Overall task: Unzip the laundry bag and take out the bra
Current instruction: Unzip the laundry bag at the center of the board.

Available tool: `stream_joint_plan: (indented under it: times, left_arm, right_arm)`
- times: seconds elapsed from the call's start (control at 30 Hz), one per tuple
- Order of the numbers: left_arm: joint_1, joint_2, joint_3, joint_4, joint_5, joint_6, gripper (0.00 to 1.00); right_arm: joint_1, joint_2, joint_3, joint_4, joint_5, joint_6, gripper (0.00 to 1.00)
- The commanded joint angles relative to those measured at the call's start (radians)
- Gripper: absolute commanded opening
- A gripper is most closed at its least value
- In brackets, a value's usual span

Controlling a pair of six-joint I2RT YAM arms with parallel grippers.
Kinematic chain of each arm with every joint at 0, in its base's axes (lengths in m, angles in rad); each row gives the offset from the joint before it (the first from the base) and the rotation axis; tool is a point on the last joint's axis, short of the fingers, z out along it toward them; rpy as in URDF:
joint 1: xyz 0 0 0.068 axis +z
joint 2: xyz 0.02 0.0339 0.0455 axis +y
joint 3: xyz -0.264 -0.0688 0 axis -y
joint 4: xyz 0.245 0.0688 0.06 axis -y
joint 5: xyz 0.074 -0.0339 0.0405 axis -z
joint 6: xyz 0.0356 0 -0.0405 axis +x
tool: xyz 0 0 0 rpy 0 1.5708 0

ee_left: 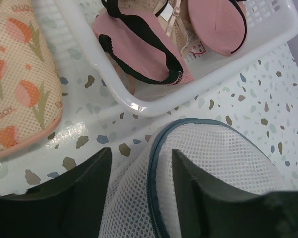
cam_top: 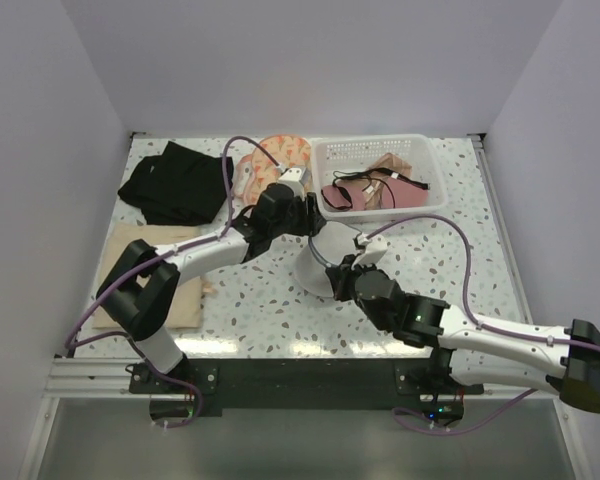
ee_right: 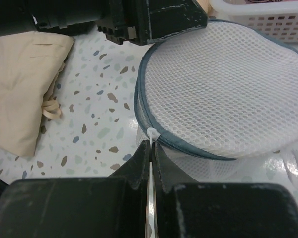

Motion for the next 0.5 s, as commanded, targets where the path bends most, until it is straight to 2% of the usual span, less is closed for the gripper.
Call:
stream_joint_plan:
  times: [0.0,0.17,0.27,0.47]
  left_arm:
    - [0.008,-0.034,0.04,0.019,-0.046,0.03,0.64]
    - [0.008,-0.061,0.035,-0.01,-0.081,0.033,0.78]
    - [0.008,-0.083,0.021,-0.018,-0.098,0.033,0.82]
    - [0.008,-0.124,-0.013,-0.026,-0.11,0.022,0.84]
  right_arm:
    - [0.003,0.055,0.08,-0.023,0.012,-0.01,0.0]
    - [0.003,0.083,0.072,-0.007,-0.001,0.003,0.0]
    - [0.003,0.081,0.061,0.003,-0.006,0.003,0.0]
    - [0.003,0.075,0.052,0.015,-0.005,-0.001,0.0]
